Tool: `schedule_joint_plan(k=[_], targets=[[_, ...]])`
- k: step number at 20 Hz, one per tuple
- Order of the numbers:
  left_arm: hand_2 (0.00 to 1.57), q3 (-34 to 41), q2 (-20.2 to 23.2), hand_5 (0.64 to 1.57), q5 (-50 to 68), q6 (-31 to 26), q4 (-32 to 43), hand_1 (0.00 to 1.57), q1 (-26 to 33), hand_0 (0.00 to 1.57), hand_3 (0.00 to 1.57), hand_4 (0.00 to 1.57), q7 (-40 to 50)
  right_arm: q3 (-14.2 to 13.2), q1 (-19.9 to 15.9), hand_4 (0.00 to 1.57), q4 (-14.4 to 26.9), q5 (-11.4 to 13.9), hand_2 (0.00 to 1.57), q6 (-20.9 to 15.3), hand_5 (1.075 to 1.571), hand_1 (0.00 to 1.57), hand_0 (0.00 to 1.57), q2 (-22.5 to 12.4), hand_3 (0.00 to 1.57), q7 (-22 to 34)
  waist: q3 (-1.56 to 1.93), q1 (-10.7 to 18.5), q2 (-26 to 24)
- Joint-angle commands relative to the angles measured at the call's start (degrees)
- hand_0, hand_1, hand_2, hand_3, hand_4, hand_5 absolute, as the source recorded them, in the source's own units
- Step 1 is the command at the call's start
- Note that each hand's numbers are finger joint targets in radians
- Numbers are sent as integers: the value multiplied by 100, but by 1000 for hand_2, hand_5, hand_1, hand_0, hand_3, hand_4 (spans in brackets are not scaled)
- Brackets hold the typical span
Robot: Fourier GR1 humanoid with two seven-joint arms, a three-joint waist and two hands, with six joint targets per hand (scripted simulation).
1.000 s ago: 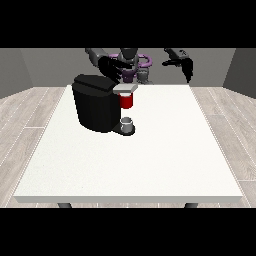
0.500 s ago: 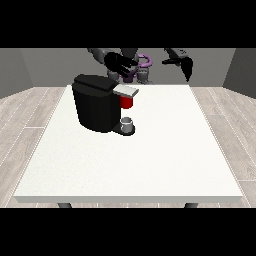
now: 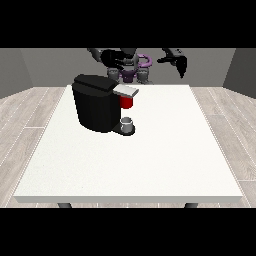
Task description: Insert the coffee pod into the coffee machine and close the lid
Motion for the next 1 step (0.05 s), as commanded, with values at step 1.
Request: schedule_joint_plan(k=[1], targets=[[0, -4, -86, 1571, -73, 99, 1, 0, 419, 0, 0, 192, -306, 56, 957, 157, -230, -291, 0, -21, 1571, 0, 0, 53, 0, -250, 1, -308, -286]])
